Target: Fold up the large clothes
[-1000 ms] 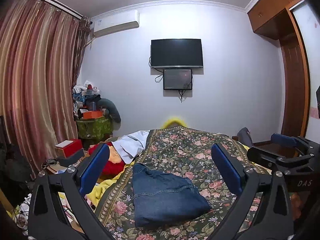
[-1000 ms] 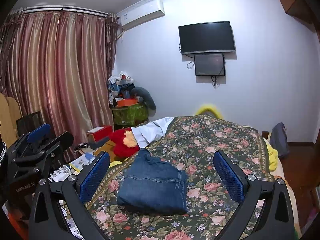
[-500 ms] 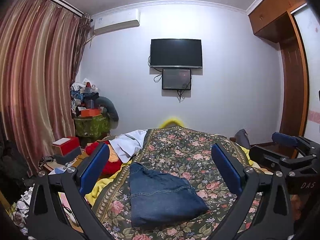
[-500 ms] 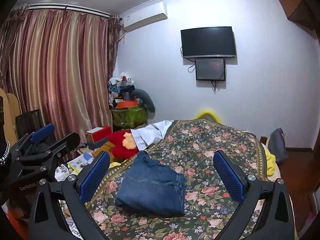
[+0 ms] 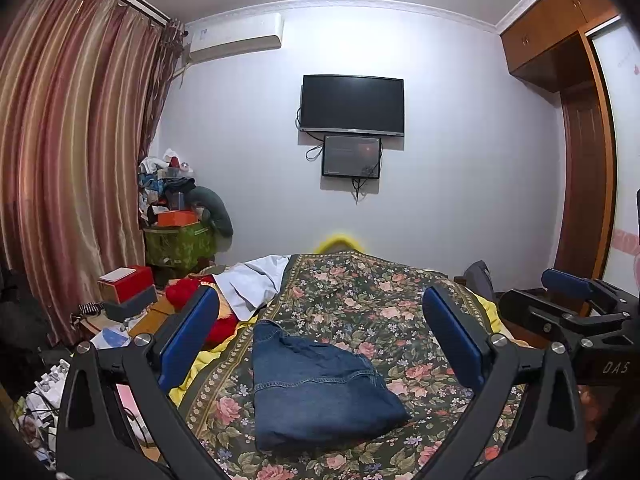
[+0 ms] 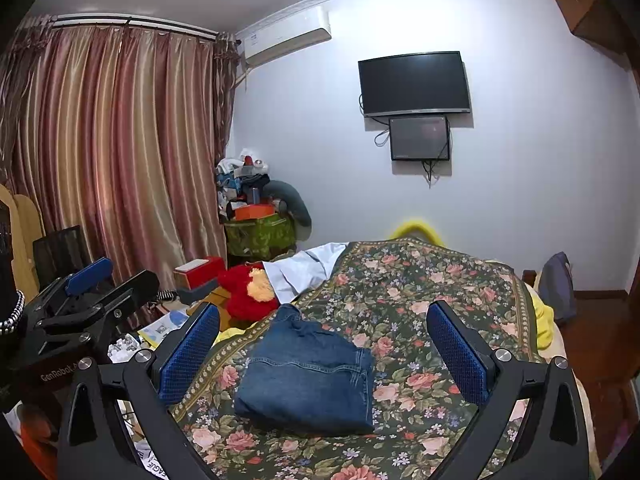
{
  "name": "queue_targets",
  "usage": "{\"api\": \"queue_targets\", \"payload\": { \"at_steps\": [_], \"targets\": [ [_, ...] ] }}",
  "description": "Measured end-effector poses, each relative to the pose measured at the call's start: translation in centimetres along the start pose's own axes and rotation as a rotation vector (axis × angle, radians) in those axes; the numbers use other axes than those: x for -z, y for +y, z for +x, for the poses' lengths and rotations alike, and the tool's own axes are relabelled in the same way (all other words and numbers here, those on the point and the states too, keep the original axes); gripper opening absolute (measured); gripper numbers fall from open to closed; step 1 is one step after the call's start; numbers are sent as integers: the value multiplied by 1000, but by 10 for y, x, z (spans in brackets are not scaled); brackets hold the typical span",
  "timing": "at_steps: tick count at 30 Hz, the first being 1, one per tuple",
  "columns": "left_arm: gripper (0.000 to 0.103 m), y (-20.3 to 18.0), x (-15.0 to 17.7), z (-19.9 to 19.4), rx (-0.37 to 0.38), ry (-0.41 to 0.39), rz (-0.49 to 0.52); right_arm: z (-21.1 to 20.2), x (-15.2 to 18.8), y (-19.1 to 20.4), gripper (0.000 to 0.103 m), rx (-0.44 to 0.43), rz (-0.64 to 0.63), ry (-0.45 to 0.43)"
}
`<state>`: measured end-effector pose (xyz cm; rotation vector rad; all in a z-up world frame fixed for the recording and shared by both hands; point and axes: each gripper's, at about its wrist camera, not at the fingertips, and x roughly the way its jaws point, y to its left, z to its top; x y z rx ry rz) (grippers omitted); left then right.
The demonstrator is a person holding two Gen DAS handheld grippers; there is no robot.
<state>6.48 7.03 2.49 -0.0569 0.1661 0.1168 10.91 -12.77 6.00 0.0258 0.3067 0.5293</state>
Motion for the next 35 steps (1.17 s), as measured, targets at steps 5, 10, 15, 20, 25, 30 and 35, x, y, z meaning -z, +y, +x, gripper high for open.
{"api": "queue_targets", "payload": {
  "at_steps": [5, 10, 15, 20, 25, 30, 35],
  "targets": [
    [103, 1, 0, 2, 8, 8, -4, 0, 0, 0, 103, 0, -1, -1],
    [103, 1, 1, 4, 21, 14, -5, 0, 0, 0, 103, 0, 1, -1],
    [103, 2, 2, 4, 31, 16, -8, 0, 1, -1, 103, 0, 5, 1],
    [103, 5, 3, 7, 40, 31, -21, 0, 1, 1, 103, 2, 7, 0],
    [103, 5, 4, 8, 46, 33, -21, 0, 1, 2, 103, 2, 9, 3],
    [103, 4, 4, 7, 50, 30, -10, 1, 2, 6, 103, 5, 13, 5],
    [103, 4, 4, 7, 57, 33, -9, 2, 1, 9, 103, 7, 16, 4]
  ]
}}
